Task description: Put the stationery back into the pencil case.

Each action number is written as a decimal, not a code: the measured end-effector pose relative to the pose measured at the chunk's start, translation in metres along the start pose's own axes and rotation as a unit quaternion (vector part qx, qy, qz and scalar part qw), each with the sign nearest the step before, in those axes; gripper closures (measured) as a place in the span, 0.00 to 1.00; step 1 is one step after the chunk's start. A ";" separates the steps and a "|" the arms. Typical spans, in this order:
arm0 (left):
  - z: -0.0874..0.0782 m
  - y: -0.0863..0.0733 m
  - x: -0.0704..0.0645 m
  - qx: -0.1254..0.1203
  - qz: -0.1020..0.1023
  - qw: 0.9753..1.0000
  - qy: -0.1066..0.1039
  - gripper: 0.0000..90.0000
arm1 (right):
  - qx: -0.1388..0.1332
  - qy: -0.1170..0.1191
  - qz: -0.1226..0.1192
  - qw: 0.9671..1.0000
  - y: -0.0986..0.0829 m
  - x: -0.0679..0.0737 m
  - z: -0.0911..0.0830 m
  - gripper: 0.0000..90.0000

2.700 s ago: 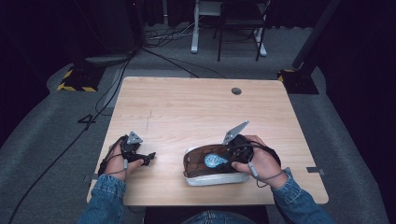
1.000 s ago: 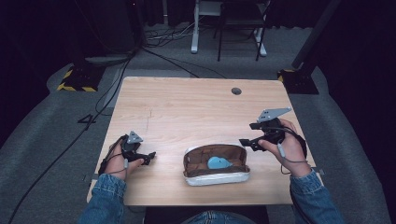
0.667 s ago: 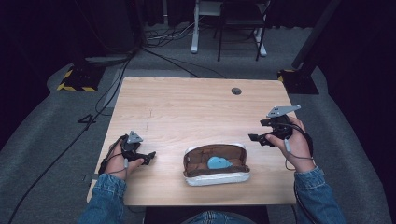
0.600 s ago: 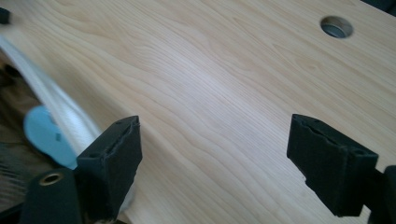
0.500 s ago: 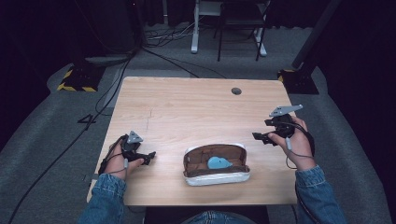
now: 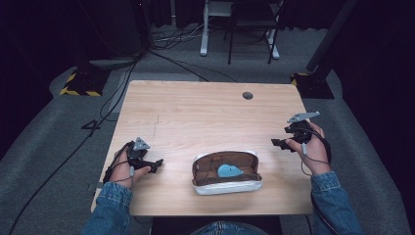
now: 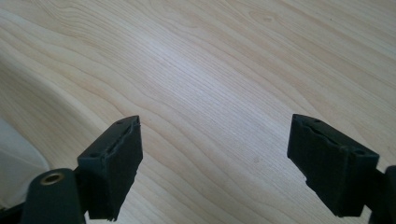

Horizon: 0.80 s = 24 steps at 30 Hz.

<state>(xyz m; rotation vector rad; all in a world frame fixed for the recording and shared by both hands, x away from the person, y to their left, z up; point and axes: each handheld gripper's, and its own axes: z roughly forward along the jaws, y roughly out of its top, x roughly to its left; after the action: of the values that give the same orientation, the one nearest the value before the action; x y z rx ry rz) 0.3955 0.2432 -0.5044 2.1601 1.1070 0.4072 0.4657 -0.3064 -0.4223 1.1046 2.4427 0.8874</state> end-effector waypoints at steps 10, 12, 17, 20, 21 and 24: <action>0.000 0.000 0.000 0.000 0.000 1.000 0.000 0.12 | -0.013 -0.004 0.015 1.000 -0.018 -0.019 0.014 0.21; 0.000 0.000 0.000 0.000 0.000 1.000 0.000 0.12 | -0.023 -0.005 0.019 1.000 -0.021 -0.022 0.016 0.22; 0.000 0.000 0.000 0.000 0.000 1.000 0.000 0.12 | -0.031 -0.006 0.028 0.999 -0.031 -0.029 0.025 0.21; 0.000 0.000 0.000 0.000 0.000 1.000 0.000 0.12 | -0.029 -0.005 0.031 0.999 -0.034 -0.032 0.029 0.21; 0.000 0.000 0.000 0.000 0.000 1.000 0.000 0.12 | -0.029 -0.006 0.034 0.999 -0.036 -0.033 0.031 0.21; 0.000 0.000 0.000 0.000 0.000 1.000 0.000 0.12 | -0.030 -0.009 0.043 0.999 -0.044 -0.037 0.039 0.21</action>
<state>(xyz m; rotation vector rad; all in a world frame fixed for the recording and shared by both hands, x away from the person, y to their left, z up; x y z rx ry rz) 0.3955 0.2432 -0.5044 2.1599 1.1071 0.4071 0.4848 -0.3413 -0.4792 1.1992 2.3532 0.9663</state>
